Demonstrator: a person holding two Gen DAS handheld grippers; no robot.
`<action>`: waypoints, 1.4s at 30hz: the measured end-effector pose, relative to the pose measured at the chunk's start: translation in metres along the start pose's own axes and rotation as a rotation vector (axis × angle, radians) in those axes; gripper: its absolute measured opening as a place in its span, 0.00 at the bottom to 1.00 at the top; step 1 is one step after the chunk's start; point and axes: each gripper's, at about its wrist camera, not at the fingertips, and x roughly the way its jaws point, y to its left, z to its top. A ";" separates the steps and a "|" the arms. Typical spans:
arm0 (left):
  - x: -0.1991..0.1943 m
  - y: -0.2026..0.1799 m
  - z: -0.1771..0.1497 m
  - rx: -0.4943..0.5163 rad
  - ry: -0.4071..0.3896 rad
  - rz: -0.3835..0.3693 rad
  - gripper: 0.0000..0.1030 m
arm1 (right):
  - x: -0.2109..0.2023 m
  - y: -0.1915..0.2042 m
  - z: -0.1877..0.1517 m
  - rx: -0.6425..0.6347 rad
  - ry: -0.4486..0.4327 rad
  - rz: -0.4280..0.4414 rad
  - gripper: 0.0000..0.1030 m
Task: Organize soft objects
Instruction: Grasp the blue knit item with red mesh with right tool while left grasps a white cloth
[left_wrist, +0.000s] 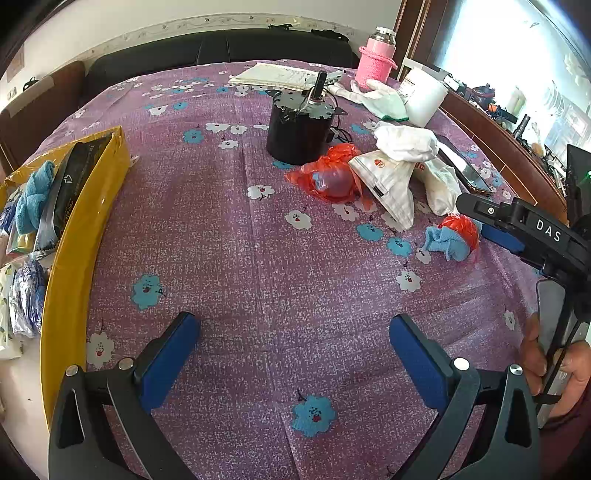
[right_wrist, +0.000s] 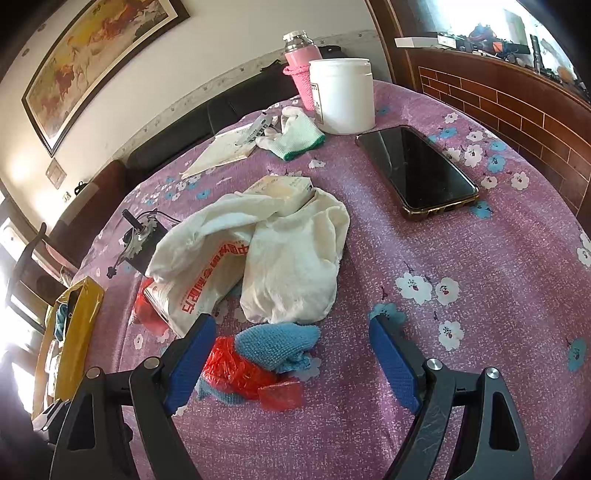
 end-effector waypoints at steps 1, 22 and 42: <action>0.000 0.000 0.000 0.000 0.000 0.000 1.00 | 0.000 0.000 0.000 0.001 0.001 0.000 0.85; -0.007 0.016 -0.001 -0.078 -0.053 -0.105 1.00 | -0.015 0.019 0.027 0.049 -0.009 0.047 0.85; -0.011 0.023 -0.003 -0.117 -0.075 -0.157 1.00 | -0.003 0.107 0.010 -0.268 0.244 0.283 0.33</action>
